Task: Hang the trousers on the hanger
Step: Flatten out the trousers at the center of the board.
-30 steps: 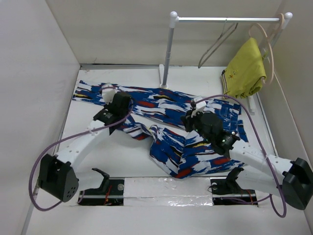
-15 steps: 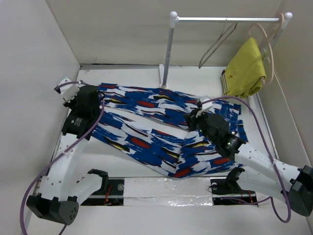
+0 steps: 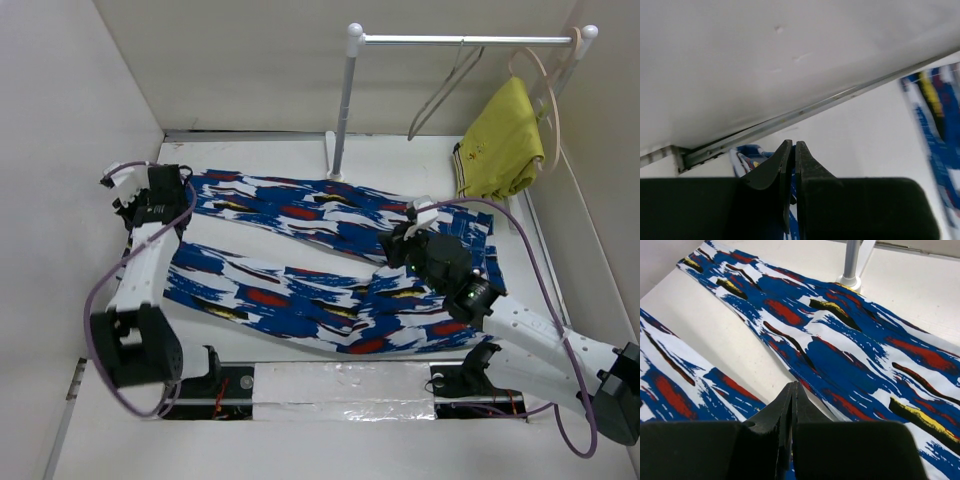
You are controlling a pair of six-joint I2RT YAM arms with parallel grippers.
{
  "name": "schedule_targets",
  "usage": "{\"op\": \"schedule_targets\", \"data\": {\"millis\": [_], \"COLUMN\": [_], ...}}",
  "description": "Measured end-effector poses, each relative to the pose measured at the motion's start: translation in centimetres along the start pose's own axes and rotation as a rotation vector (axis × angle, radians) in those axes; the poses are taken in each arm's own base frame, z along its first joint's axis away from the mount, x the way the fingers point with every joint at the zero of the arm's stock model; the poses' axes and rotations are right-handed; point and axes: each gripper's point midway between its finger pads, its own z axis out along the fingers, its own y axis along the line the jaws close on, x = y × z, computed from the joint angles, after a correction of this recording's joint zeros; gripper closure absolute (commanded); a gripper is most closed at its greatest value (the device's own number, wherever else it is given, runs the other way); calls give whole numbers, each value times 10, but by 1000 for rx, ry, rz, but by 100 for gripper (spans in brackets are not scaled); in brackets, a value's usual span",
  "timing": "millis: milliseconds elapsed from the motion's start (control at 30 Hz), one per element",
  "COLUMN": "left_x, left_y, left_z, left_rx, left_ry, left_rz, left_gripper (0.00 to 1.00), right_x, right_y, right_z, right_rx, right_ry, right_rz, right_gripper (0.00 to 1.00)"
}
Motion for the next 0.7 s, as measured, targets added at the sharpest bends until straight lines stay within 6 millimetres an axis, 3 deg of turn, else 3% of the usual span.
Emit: {"op": "schedule_targets", "data": {"millis": [100, 200, 367, 467, 500, 600, 700], "left_x": [36, 49, 42, 32, 29, 22, 19], "left_y": [-1, -4, 10, 15, 11, -21, -65], "left_z": [35, 53, 65, 69, 68, 52, 19], "left_rx": [-108, -159, -164, -149, -126, 6, 172], "left_ry": [98, 139, 166, 166, 163, 151, 136], "left_rz": [91, 119, 28, -44, -63, -100, -109], "left_gripper": [100, 100, 100, 79, 67, 58, 55], "right_x": [1, 0, -1, 0, 1, 8, 17], "right_y": [-2, -10, -32, -47, -53, -71, -90], "right_z": [-1, -3, -6, -7, -7, -8, -9], "right_rx": [11, 44, 134, 195, 217, 275, 332], "right_ry": [2, -4, -14, -15, -15, -5, 13], "right_rz": [4, 10, 36, 54, 62, 85, 105], "right_gripper": [96, 96, 99, 100, 100, 100, 100]}}
